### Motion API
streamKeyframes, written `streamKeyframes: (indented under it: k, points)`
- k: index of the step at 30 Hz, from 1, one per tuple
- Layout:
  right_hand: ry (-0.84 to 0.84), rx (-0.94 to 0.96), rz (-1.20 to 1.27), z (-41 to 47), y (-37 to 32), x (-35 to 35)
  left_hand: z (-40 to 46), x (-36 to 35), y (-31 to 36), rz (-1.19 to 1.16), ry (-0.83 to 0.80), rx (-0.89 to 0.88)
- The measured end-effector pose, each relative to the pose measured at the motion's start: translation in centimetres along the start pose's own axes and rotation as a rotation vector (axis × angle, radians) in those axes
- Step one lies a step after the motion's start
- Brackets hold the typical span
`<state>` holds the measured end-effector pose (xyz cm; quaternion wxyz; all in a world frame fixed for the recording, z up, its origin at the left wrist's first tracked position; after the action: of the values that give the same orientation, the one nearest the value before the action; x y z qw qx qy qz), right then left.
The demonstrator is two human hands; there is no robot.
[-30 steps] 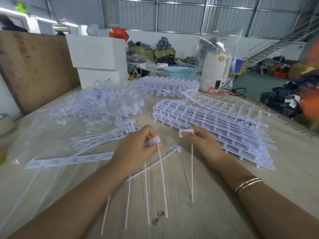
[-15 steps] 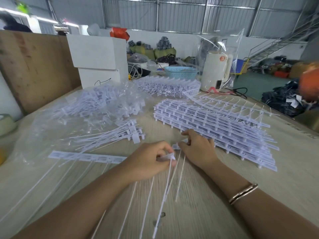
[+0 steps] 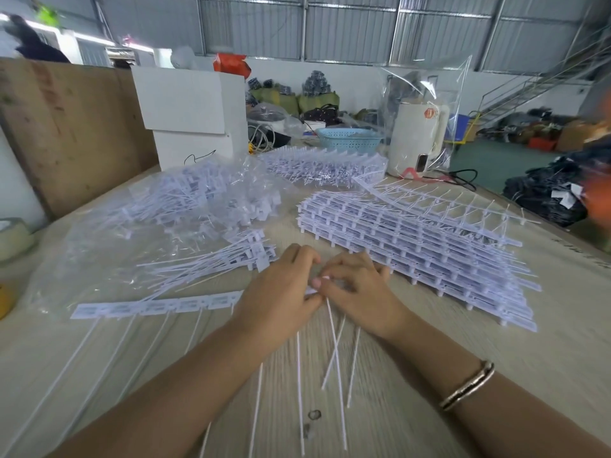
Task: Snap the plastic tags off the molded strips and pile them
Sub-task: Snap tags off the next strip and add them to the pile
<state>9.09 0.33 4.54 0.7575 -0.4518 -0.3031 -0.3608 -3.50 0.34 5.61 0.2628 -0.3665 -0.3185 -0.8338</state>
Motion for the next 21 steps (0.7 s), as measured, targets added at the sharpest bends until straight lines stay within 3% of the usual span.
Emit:
streamKeyframes:
  k: [4, 9, 14, 21]
  points:
    - [0.038, -0.021, 0.239, 0.3, 0.7, 1.1, -0.1, 0.6, -0.4, 0.057, -0.007, 0.030]
    - [0.001, -0.054, 0.176, 0.1, 1.1, 1.2, 0.1, 1.0, -2.2, 0.068, -0.105, 0.103]
    - [-0.034, -0.067, 0.194, 0.1, 0.7, 1.0, -0.1, 0.6, -2.6, 0.028, -0.236, 0.038]
    - [-0.088, 0.009, 0.414, 0.0, 0.2, 0.7, 0.2, 0.8, -2.2, 0.065, -0.133, -0.037]
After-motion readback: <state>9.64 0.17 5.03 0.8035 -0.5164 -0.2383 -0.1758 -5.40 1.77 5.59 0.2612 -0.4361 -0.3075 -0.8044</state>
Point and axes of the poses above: each hand's wrist, its own z-axis towards the middle knuckle, its own x-axis out of the back of the hand, y = z × x, the point moved 5 cm from there along z, towards the middle knuckle, and after that the axes turned 3 degrees about -z, right-handed, at the moved point
